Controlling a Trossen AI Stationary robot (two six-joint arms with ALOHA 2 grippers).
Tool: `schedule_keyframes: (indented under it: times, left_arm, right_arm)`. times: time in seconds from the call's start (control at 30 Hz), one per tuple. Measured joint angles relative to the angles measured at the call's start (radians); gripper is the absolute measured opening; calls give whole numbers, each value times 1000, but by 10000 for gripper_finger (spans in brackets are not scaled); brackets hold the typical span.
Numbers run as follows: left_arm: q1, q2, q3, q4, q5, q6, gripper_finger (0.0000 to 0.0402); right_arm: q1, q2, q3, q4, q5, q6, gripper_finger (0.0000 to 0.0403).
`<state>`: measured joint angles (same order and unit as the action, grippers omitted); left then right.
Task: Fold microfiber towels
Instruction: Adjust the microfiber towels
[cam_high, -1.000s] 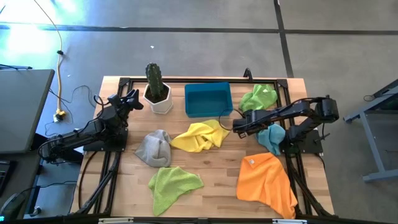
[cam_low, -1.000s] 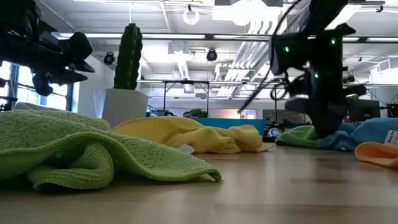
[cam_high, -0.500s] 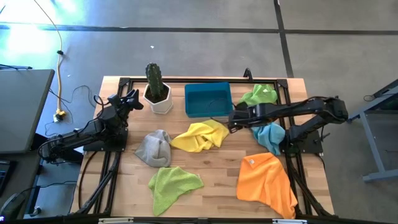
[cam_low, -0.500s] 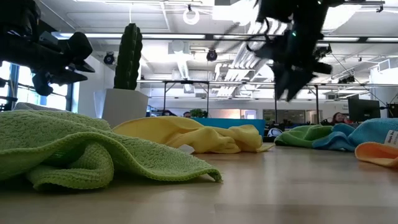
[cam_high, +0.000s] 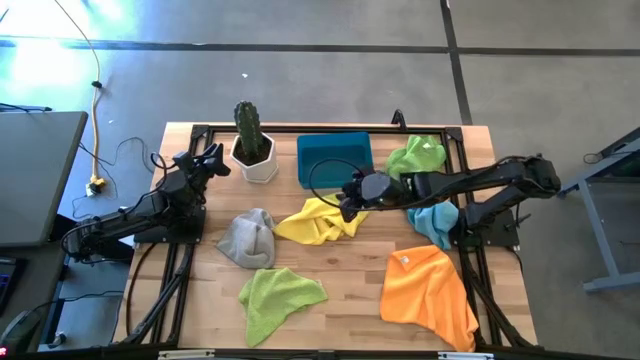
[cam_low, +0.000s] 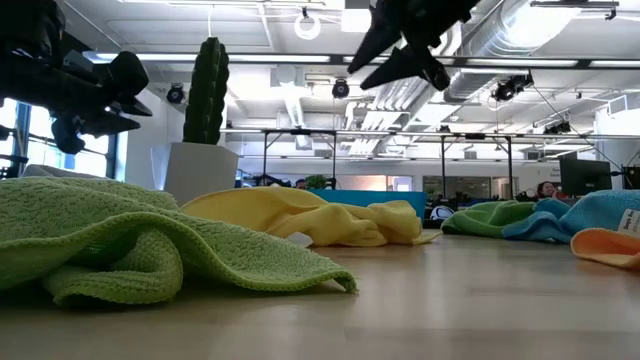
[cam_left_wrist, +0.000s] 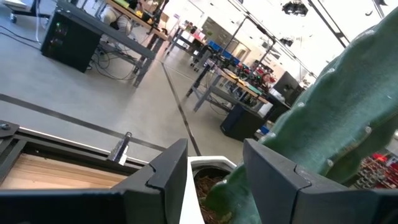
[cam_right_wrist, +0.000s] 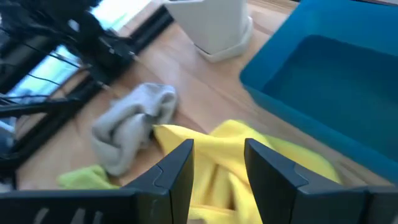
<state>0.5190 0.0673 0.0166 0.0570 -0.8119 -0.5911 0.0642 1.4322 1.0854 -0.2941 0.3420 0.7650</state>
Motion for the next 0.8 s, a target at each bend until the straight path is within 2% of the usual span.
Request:
schedule_keyframes:
  times: [0.1, 0.3, 0.6, 0.7, 0.8]
  left_arm:
    - [-1, 0, 0, 0, 1, -6, 147]
    - [-5, 0, 0, 0, 71, -164, 147]
    - [-5, 0, 0, 4, 126, -263, 147]
    - [-5, 0, 0, 4, 175, -257, 147]
    - [-5, 0, 0, 8, 272, -248, 147]
  right_arm:
    - [15, 0, 0, 27, 0, 21, 133]
    - [55, 0, 0, 54, 0, 20, 133]
    - [108, 0, 0, 59, 0, 12, 133]
    - [116, 0, 0, 59, 0, 12, 133]
    - [116, 0, 0, 59, 0, 12, 133]
